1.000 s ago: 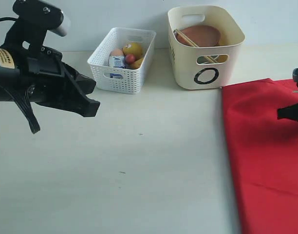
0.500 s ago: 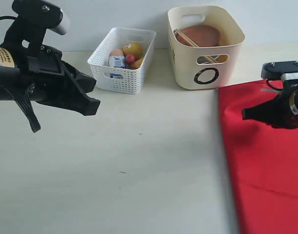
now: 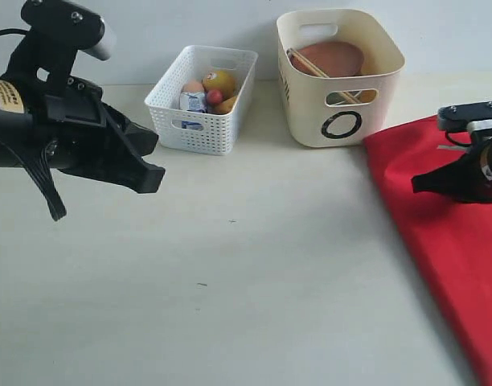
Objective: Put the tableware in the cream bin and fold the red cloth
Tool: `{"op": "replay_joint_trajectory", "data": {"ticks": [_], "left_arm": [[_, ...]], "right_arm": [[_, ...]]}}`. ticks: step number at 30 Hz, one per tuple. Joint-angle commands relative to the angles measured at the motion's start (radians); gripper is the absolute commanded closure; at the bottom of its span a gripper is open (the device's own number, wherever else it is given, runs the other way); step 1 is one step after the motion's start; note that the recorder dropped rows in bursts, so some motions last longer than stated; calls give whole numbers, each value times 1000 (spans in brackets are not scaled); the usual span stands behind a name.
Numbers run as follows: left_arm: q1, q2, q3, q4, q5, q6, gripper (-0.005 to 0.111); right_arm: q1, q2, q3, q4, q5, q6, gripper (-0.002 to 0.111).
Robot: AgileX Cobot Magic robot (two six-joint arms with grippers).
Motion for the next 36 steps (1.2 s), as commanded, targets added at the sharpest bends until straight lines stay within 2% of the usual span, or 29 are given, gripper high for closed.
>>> {"op": "replay_joint_trajectory", "data": {"ticks": [1, 8, 12, 15, 21, 26, 36], "left_arm": [[3, -9, 3, 1, 2, 1, 106], [3, -9, 3, 1, 4, 1, 106], [3, -9, 3, 1, 2, 1, 106], [3, -9, 3, 1, -2, 1, 106], [3, -9, 3, 1, -2, 1, 106], [3, -9, 3, 1, -2, -1, 106], [3, -9, 3, -19, -2, -1, 106]], "right_arm": [[-66, 112, 16, 16, 126, -10, 108], [-203, 149, 13, 16, 129, 43, 108], [-241, 156, 7, 54, 78, 50, 108], [-204, 156, -28, 92, -52, -3, 108], [-29, 217, -249, 93, -17, -59, 108], [51, 310, -463, 95, 75, -119, 108], [66, 425, -745, 116, 197, -221, 108]]}}
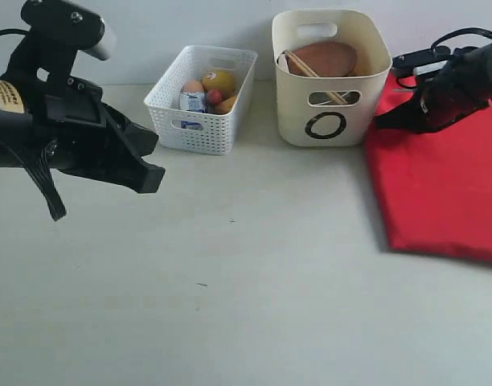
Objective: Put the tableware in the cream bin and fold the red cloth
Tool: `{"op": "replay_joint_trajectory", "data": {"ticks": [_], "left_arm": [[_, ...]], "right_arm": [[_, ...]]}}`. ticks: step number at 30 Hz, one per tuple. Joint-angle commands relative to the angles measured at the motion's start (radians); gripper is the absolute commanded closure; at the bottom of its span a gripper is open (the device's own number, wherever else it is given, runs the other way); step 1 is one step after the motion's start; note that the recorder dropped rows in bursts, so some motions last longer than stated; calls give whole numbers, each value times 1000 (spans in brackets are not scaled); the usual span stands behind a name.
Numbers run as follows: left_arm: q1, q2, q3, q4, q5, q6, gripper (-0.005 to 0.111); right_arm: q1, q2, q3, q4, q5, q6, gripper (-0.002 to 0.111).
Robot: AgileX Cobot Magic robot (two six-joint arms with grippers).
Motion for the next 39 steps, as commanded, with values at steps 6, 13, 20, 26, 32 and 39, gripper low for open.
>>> {"op": "replay_joint_trajectory", "data": {"ticks": [6, 13, 20, 26, 32, 39], "left_arm": [[3, -9, 3, -21, -6, -1, 106], [3, -7, 3, -21, -6, -1, 106], [3, -7, 3, -22, -1, -1, 106], [3, -7, 3, -22, -1, -1, 106], [3, -7, 3, -25, -1, -1, 106], [3, -7, 3, -25, -32, -1, 106]], "right_arm": [[9, 85, -165, 267, 21, -271, 108], [-77, -21, -189, 471, 116, -428, 108], [-211, 34, -187, 793, 210, -650, 108], [-157, 199, -331, 1007, 155, -905, 108], [-89, 296, -564, 1041, 238, -984, 108], [-137, 172, -596, 1068, 379, -947, 108]]}}
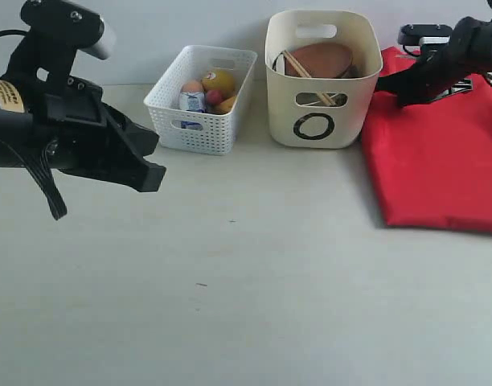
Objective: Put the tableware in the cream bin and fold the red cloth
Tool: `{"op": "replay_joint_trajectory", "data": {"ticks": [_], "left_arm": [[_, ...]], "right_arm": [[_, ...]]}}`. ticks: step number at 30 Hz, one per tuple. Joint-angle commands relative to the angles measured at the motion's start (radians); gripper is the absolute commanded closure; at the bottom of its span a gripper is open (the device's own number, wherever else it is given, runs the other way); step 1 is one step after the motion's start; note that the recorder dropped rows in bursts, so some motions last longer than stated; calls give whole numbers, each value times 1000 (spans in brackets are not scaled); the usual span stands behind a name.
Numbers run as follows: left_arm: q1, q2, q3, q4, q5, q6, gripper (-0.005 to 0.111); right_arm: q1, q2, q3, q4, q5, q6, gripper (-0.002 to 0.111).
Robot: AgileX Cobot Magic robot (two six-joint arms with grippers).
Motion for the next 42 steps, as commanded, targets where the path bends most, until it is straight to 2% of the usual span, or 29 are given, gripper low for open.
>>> {"op": "replay_joint_trajectory", "data": {"ticks": [1, 6, 10, 13, 19, 24, 29, 35, 39, 42], "left_arm": [[3, -7, 3, -11, -46, -1, 106], [22, -39, 3, -11, -68, -1, 106], [93, -130, 27, -11, -99, -1, 106], [155, -222, 80, -11, -133, -8, 106], [223, -435, 234, -34, -289, -56, 106], [232, -599, 362, -102, -411, -50, 106], [232, -723, 444, -124, -465, -53, 106], [232, -795, 477, -128, -478, -53, 106], [232, -800, 477, -128, -478, -53, 106], [232, -800, 477, -128, -478, -53, 106]], "right_arm": [[-27, -109, -7, 12, 126, -29, 108], [-32, -267, -7, 24, 259, -33, 108], [-32, -397, 11, 42, 349, -33, 108], [-32, -506, 109, 42, 336, -17, 108], [-32, -809, 427, 75, 110, -15, 108], [-32, -1089, 744, 172, -123, -30, 108], [-32, -1344, 1018, 230, -273, -86, 108], [-32, -1602, 1336, 260, -457, -88, 108], [-32, -1738, 1479, 318, -550, -75, 108], [-32, -1806, 1538, 391, -555, -22, 108]]}}
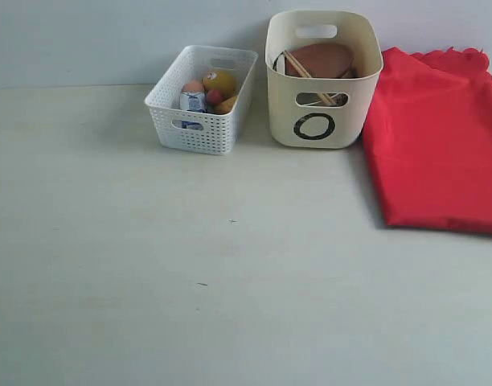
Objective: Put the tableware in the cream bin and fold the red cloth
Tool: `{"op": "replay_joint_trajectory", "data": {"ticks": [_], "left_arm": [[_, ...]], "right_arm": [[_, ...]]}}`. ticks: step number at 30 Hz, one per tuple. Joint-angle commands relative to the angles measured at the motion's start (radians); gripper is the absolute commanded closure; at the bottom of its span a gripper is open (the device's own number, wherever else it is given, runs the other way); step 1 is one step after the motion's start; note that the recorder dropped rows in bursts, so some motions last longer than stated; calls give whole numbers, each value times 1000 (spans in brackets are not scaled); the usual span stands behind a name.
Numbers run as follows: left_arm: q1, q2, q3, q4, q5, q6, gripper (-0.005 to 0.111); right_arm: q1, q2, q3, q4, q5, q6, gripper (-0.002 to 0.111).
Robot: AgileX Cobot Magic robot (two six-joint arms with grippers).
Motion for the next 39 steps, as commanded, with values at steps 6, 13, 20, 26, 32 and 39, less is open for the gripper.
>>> {"op": "replay_joint_trajectory", "data": {"ticks": [6, 13, 20, 26, 32, 39], "left_arm": [[5, -4, 4, -10, -13, -3, 106], [-1, -29, 15, -5, -13, -4, 106], [148, -237, 161, 55, -21, 44, 106], [288, -348, 258, 55, -21, 50, 106], [290, -356, 310, 59, -124, 50, 106], [293, -426, 310, 197, 45, -10, 106]], "right_arm": [[-2, -157, 80, 78, -24, 48, 108], [-2, -169, 80, 78, -17, 48, 108], [-2, -169, 80, 78, -16, 48, 108], [-2, -169, 80, 81, -16, 48, 108], [-2, -169, 80, 81, -16, 48, 108], [-2, -169, 80, 81, -16, 46, 108]]}}
